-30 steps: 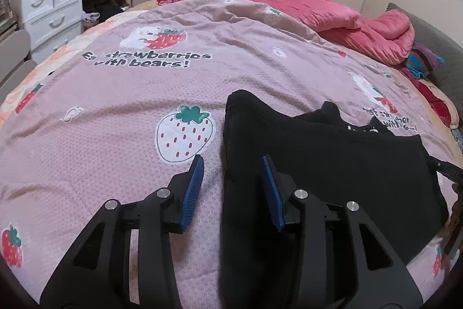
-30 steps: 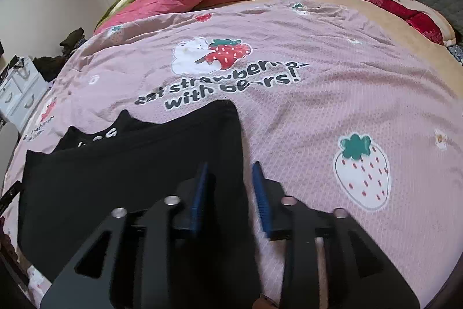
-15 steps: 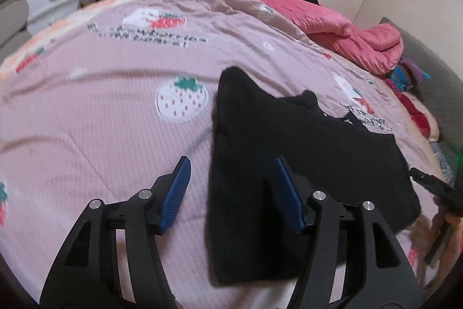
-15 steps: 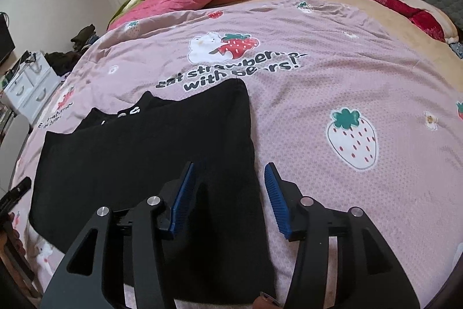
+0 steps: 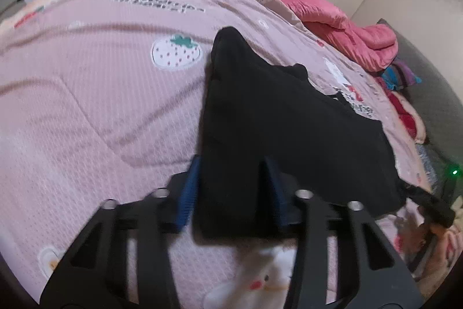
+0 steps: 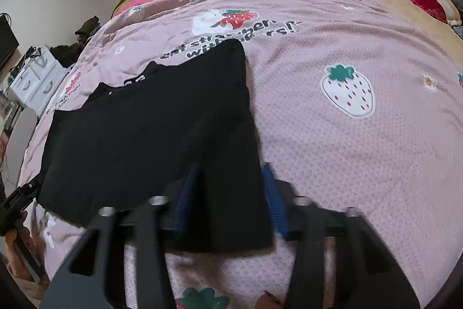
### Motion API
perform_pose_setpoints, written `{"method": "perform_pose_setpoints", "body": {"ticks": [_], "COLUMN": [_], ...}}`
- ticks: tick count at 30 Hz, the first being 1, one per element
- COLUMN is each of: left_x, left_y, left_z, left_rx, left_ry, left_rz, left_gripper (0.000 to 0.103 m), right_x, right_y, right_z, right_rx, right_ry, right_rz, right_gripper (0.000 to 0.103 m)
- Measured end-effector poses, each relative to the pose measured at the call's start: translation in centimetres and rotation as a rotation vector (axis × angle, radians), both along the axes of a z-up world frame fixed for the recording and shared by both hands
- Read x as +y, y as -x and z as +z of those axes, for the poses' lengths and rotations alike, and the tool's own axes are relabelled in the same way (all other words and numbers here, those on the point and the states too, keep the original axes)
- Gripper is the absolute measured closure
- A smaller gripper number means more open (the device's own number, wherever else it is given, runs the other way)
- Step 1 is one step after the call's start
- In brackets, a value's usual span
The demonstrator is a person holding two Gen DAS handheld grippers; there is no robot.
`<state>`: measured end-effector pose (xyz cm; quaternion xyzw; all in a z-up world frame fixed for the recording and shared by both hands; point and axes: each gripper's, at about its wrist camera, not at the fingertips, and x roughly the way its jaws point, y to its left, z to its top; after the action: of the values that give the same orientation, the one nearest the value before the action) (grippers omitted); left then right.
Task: Fold small clothes
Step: 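Press the folded shirt flat and withdraw both grippers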
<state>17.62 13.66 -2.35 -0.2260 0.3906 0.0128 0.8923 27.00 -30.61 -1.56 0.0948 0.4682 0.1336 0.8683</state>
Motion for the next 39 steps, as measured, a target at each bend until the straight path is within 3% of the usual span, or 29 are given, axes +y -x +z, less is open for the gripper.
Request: {"method": "perform_pose_setpoints", "body": {"ticks": [1,4,9,14,17,19,23,28,39], "left_x": [0.0,-0.4,-0.4,-0.5,-0.7,-0.8,-1.0,-0.9,-0.5], "left_y": [0.1,0.6,1.3,1.8,2.1,2.2,2.5,3.0,4.2], "left_z": [0.0,0.2,0.0,0.1,0.4,0.6,1.2,1.9,2.9], "left_rx": [-0.001,0.005,0.007,0.009,0.01,0.014,0.008,-0.001,-0.013], "left_ry": [0.009,-0.021,-0.018,-0.057,-0.088,-0.111,-0.148,-0.166,-0.186], "left_rz": [-0.004,-0.018,-0.006,0.016,0.023,0.024,0.032,0.048,0.07], "left_gripper": [0.089,0.093,0.093,0.083,0.078,0.075,0.07,0.056,0.028], "right_x": [-0.2,-0.9,-1.7,-2.1,-2.2,-2.1,-1.7,-0.9,0.5], "right_y": [0.2,0.8,1.4,2.1,2.7,3.0,4.2,5.2,6.4], "right_z": [0.1,0.2,-0.2,-0.4,-0.3,-0.2,0.7,1.3,2.2], "right_rx": [-0.004,-0.004,0.015,0.023,0.02,0.016,-0.036,-0.085,-0.153], "right_ry": [0.003,-0.017,-0.048,-0.043,-0.04,-0.033,-0.025,-0.013,0.007], "right_rz": [-0.005,-0.022,-0.051,-0.066,-0.068,-0.064,-0.039,-0.032,-0.019], "right_gripper": [0.093,0.095,0.095,0.09,0.08,0.064,0.047,0.023,0.009]}}
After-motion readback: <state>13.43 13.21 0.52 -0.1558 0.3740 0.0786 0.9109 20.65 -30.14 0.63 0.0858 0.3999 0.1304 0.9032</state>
